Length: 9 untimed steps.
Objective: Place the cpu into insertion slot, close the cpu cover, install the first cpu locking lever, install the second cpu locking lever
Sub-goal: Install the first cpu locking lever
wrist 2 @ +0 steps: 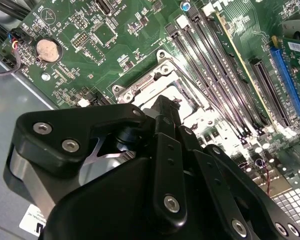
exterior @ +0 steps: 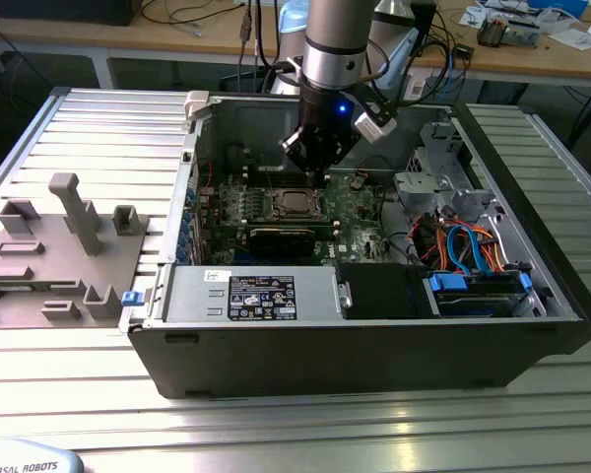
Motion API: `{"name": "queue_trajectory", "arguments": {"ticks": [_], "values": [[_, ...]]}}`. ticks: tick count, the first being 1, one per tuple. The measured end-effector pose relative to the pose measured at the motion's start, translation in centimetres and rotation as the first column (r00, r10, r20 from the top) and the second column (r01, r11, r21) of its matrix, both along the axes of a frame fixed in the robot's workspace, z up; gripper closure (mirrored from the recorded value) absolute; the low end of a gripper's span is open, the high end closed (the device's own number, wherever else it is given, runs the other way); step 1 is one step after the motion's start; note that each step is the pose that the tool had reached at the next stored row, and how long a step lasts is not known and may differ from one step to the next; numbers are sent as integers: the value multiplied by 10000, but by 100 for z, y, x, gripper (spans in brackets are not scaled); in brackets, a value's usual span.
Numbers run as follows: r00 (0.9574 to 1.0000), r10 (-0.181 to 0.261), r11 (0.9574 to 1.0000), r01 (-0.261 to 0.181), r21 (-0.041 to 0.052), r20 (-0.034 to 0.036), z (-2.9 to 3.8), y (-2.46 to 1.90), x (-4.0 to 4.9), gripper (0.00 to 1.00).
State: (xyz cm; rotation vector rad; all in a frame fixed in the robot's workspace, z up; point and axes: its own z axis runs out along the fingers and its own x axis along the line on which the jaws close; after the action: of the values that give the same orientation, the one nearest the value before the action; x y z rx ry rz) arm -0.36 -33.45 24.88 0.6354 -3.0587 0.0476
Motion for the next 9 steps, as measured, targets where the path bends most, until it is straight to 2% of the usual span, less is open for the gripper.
{"name": "queue_trajectory", "arguments": {"ticks": [5, 7, 9], "values": [[10000, 29, 10000, -29, 0, 1, 0, 0, 0, 89], [9999, -140, 9999, 140, -1, 1, -1, 0, -1, 89], [9988, -500, 9988, 500, -1, 0, -3, 0, -1, 89]]}}
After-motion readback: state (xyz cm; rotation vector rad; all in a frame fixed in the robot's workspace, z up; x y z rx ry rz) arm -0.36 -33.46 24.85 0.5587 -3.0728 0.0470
